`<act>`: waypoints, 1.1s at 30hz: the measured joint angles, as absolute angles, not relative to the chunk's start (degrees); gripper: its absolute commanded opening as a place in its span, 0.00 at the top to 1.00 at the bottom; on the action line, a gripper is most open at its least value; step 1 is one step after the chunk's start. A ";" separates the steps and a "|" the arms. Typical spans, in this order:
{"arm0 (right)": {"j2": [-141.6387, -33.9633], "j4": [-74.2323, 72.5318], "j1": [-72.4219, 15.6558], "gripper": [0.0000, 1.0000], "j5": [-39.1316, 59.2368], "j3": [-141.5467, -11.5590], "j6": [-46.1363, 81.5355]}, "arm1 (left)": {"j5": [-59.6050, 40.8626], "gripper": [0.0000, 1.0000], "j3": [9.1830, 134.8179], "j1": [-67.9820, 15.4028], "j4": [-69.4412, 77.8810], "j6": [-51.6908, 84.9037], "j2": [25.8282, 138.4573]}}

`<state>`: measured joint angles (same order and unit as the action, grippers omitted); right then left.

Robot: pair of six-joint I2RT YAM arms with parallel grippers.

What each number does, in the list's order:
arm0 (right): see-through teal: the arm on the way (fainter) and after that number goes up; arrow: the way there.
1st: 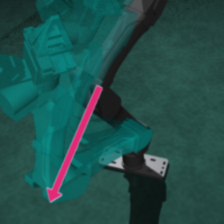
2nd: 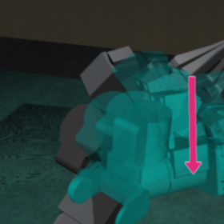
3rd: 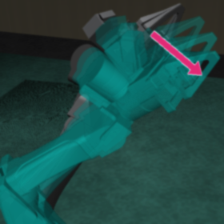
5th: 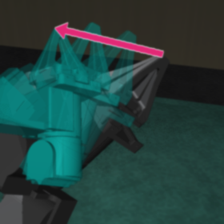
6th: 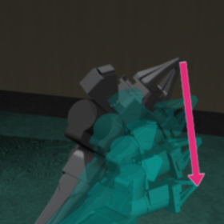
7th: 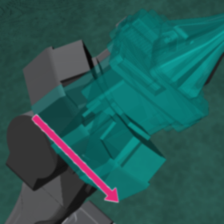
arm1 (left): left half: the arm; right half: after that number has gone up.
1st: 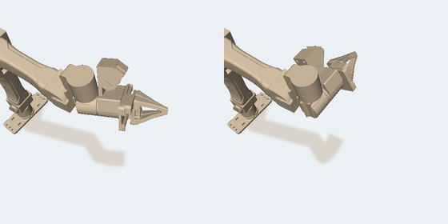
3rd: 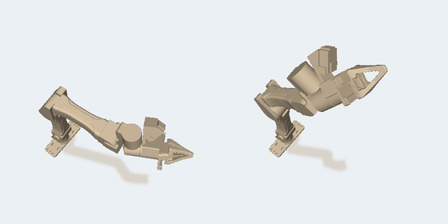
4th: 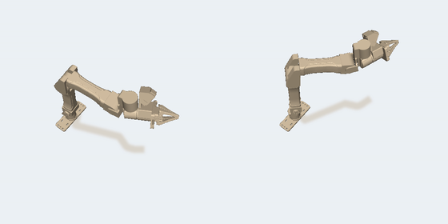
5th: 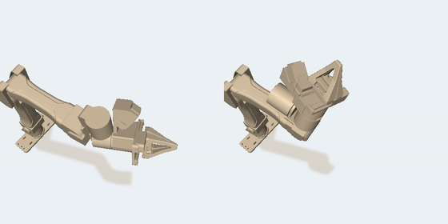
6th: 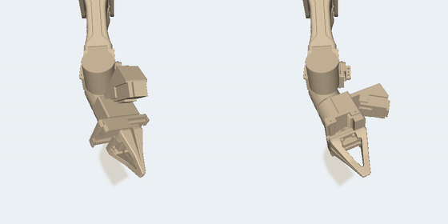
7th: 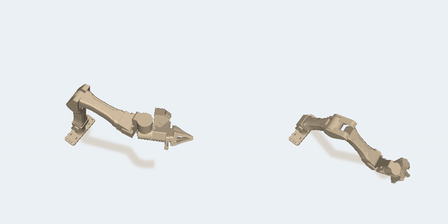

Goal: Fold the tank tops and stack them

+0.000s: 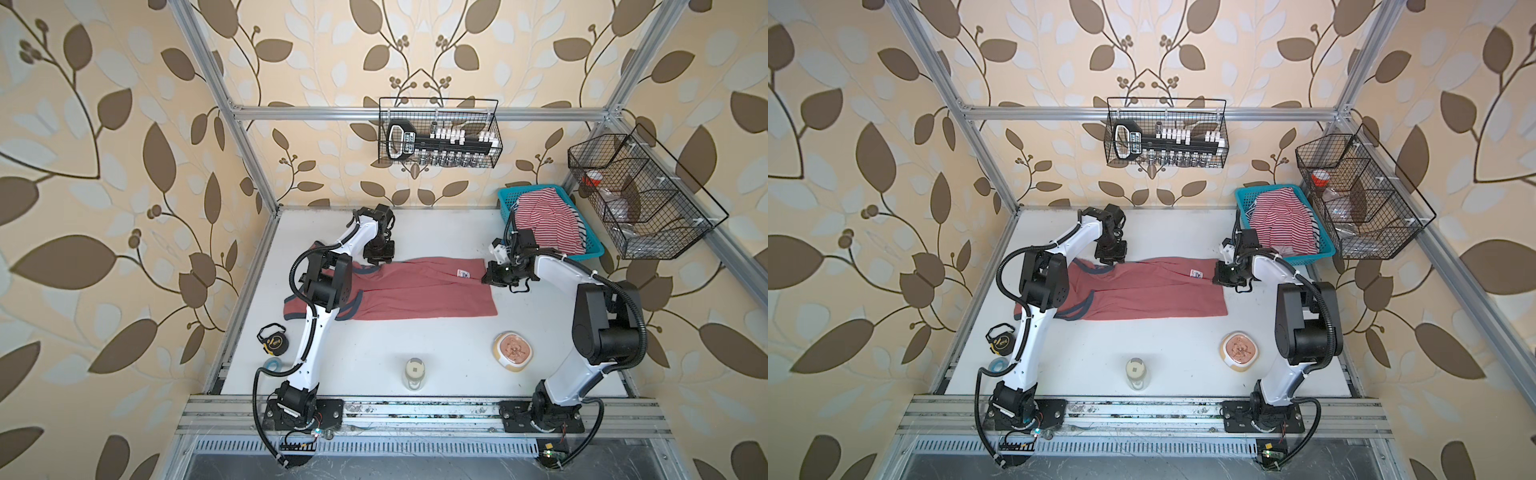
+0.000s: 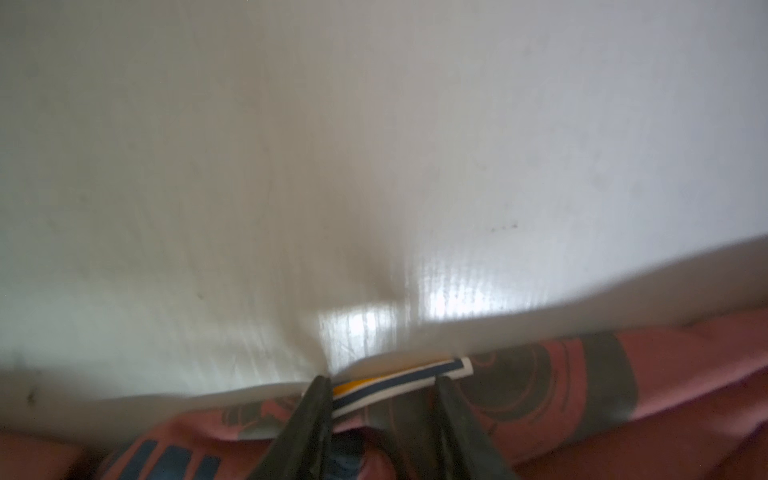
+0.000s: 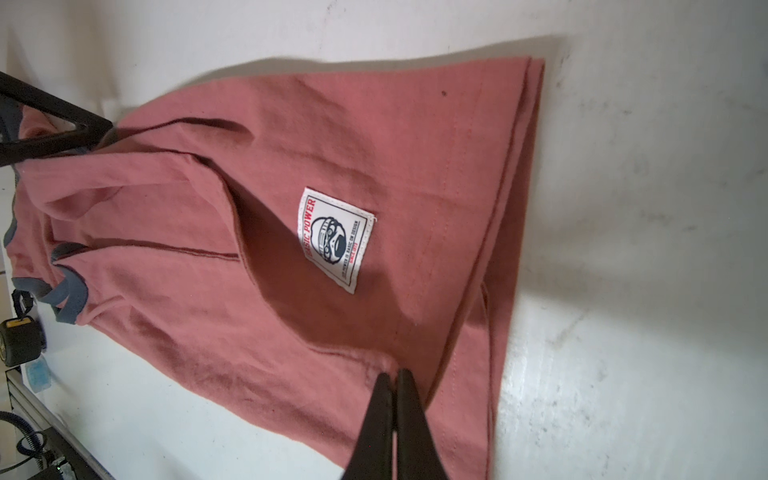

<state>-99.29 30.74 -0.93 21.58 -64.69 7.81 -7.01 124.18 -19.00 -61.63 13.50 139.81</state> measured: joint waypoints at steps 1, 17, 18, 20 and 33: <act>-99.29 30.74 -0.93 1.00 21.58 -64.69 7.81 | -6.96 0.64 123.66 -19.00 -61.78 13.52 139.35; -99.29 30.76 -0.82 1.00 21.61 -64.69 7.81 | -7.27 0.53 119.52 -18.70 -62.50 13.91 131.59; -99.29 30.76 -0.84 1.00 21.61 -64.69 7.81 | -7.53 0.53 119.11 -18.70 -62.35 13.93 131.52; -99.29 30.74 -0.84 1.00 21.61 -64.69 7.84 | -8.16 0.52 118.65 -18.70 -62.00 13.93 131.52; -99.29 30.70 -0.84 1.00 21.61 -64.49 7.84 | -11.86 0.74 112.66 -18.81 -60.18 13.87 131.24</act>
